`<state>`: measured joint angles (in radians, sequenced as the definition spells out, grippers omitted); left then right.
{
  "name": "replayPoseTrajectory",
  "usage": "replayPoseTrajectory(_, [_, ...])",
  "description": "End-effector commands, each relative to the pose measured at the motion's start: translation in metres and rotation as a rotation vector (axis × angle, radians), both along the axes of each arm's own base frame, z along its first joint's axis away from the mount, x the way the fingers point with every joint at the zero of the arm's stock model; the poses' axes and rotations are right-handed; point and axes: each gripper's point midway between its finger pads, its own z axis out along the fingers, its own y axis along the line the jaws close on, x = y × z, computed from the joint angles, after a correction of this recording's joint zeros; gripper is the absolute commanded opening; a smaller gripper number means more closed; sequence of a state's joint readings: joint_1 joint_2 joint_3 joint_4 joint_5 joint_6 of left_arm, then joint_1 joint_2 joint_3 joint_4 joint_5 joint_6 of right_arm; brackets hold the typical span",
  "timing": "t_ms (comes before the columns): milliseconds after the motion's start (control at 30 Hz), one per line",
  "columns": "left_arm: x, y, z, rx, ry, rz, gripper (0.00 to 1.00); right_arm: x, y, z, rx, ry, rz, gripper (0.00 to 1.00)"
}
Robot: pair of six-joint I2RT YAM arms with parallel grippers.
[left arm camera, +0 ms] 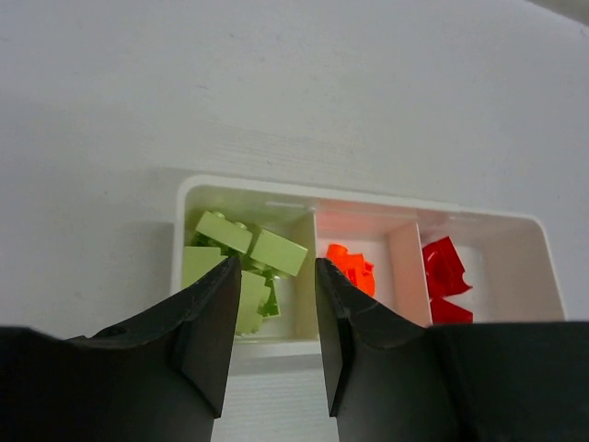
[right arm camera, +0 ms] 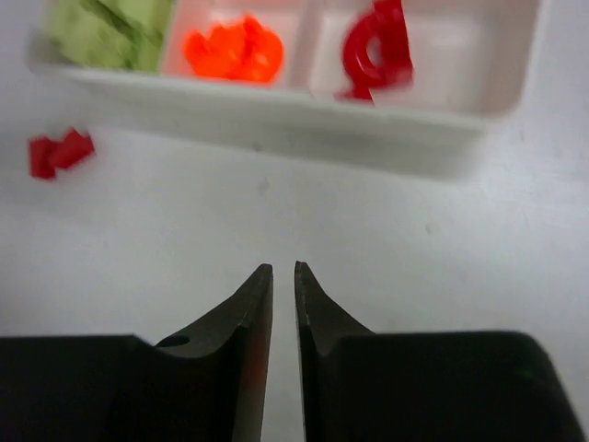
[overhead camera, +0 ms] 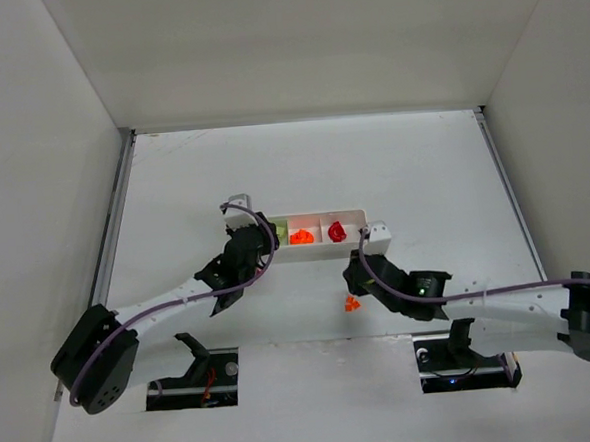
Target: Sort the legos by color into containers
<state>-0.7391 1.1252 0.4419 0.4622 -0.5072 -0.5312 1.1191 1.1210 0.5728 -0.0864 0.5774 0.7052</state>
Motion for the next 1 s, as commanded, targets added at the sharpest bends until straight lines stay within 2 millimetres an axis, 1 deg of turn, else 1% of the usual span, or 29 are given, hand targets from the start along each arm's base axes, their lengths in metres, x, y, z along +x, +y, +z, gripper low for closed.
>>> replayPoseTrajectory(0, [0.006, -0.028, 0.023, -0.029, -0.050, -0.072, 0.35, -0.040, -0.038, -0.033, -0.053, 0.168, -0.074, 0.26])
replayPoseTrajectory(33, [0.004, -0.032, 0.023, -0.026, -0.049, -0.085, 0.35, -0.054, -0.039, -0.037, -0.077, 0.201, -0.041, 0.35])
replayPoseTrajectory(100, [0.003, -0.034, 0.024, -0.019, -0.059, -0.090, 0.35, -0.072, -0.037, -0.041, -0.109, 0.241, 0.014, 0.49])
replayPoseTrajectory(133, [0.003, -0.034, 0.023, -0.018, -0.059, -0.086, 0.35, -0.079, -0.035, -0.043, -0.128, 0.262, 0.040, 0.52])
replayPoseTrajectory(200, [0.003, -0.033, 0.025, -0.024, -0.061, -0.085, 0.36, -0.087, -0.033, -0.050, -0.171, 0.284, 0.064, 0.55])
replayPoseTrajectory(233, [0.001, -0.033, 0.027, -0.023, -0.066, -0.089, 0.36, -0.090, -0.032, -0.055, -0.196, 0.291, 0.078, 0.54])
replayPoseTrajectory(300, [0.002, -0.030, 0.027, -0.029, -0.071, -0.079, 0.36, -0.091, -0.028, -0.062, -0.239, 0.300, 0.090, 0.46])
replayPoseTrajectory(367, [0.003, -0.026, 0.026, -0.032, -0.067, -0.069, 0.36, -0.091, -0.021, -0.063, -0.252, 0.307, 0.100, 0.40])
replayPoseTrajectory(433, [0.001, -0.028, 0.029, -0.029, -0.072, -0.076, 0.37, -0.094, -0.014, -0.062, -0.258, 0.303, 0.120, 0.37])
replayPoseTrajectory(567, [0.003, -0.029, 0.025, -0.027, -0.060, -0.076, 0.37, -0.100, -0.003, -0.065, -0.243, 0.327, 0.141, 0.38])
replayPoseTrajectory(633, [0.001, -0.035, 0.025, -0.020, -0.061, -0.092, 0.37, -0.101, -0.001, -0.072, -0.240, 0.328, 0.148, 0.42])
replayPoseTrajectory(667, [0.000, -0.037, 0.025, -0.019, -0.061, -0.097, 0.37, -0.100, 0.000, -0.075, -0.239, 0.331, 0.145, 0.42])
replayPoseTrajectory(767, [0.001, -0.038, 0.024, -0.017, -0.056, -0.096, 0.37, -0.097, 0.001, -0.080, -0.240, 0.330, 0.132, 0.42])
replayPoseTrajectory(867, [-0.002, -0.040, 0.027, -0.020, -0.068, -0.109, 0.37, -0.087, -0.004, -0.089, -0.271, 0.316, 0.102, 0.40])
replayPoseTrajectory(967, [-0.001, -0.037, 0.027, -0.024, -0.066, -0.098, 0.37, -0.082, -0.006, -0.091, -0.281, 0.308, 0.081, 0.39])
